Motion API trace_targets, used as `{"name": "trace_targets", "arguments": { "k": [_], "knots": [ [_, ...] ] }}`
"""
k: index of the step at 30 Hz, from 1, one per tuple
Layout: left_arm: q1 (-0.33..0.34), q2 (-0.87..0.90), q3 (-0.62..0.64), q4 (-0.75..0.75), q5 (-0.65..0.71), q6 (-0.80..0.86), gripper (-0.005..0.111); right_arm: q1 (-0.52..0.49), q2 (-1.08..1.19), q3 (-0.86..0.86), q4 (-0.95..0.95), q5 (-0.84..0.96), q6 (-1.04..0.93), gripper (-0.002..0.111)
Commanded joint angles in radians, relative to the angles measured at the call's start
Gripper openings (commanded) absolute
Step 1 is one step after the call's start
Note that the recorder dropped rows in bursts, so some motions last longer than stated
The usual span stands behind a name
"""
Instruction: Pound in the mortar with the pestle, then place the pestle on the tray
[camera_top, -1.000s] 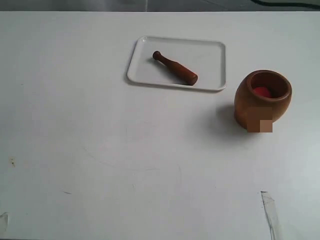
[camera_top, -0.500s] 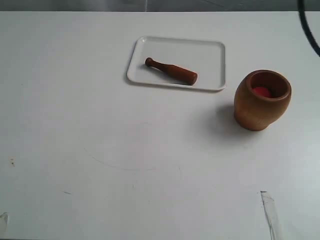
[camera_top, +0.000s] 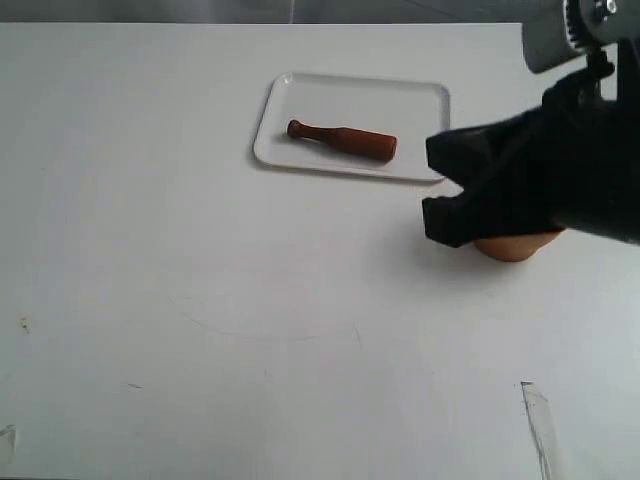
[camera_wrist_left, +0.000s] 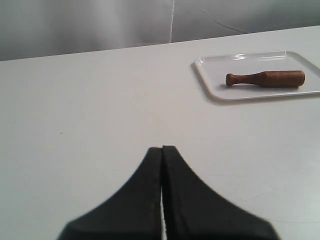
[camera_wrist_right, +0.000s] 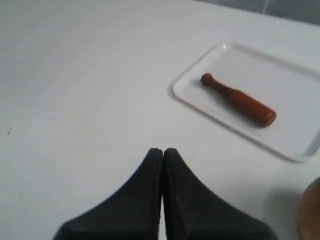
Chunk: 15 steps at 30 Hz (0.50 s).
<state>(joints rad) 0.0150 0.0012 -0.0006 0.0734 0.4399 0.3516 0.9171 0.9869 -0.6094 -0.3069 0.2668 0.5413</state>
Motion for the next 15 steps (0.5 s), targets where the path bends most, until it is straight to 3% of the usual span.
{"name": "trace_targets", "arguments": {
  "k": [1, 15],
  "knots": [
    [-0.008, -0.001, 0.001, -0.007, -0.003, -0.008, 0.000, 0.003, -0.010, 0.042, 0.133, -0.012, 0.006, 0.000],
    [-0.008, -0.001, 0.001, -0.007, -0.003, -0.008, 0.000, 0.000, -0.032, 0.042, 0.133, -0.024, 0.004, 0.000]
  ]
}}
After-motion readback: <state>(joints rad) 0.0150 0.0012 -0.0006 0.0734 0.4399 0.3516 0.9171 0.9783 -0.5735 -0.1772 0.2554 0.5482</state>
